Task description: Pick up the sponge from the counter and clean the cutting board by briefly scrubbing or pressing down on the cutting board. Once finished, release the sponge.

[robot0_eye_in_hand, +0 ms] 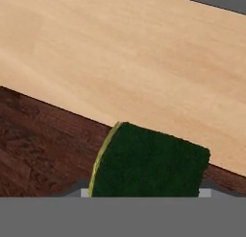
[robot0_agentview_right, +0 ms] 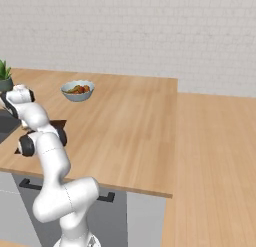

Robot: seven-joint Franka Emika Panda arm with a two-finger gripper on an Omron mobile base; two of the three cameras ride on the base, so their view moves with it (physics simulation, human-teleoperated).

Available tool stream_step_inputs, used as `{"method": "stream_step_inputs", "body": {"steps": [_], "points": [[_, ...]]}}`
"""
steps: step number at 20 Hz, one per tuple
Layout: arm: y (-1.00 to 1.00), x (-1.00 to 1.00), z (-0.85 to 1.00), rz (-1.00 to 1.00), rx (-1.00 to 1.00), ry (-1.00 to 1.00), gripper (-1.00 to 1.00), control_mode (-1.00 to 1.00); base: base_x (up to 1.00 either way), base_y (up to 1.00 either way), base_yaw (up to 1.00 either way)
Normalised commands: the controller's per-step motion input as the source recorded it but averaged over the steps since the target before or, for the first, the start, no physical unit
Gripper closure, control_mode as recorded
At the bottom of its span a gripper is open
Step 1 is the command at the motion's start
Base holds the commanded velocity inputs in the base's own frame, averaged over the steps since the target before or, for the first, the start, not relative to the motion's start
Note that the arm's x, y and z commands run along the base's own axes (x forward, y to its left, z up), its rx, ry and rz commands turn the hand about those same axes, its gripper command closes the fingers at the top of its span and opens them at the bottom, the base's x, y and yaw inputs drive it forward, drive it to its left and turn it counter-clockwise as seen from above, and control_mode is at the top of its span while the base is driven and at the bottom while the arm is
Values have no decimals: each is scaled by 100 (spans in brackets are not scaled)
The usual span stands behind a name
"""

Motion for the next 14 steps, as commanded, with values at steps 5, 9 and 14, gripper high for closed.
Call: {"method": "stream_step_inputs", "body": {"steps": [5,9,14], "points": [[-25,-92,-74,2,1,3,100,-100,0,0,0],[-38,-95,-93,1,11,5,100,-100,0,0,0],[-28,-100,-82,3,19,-2,100,-100,0,0,0]]}}
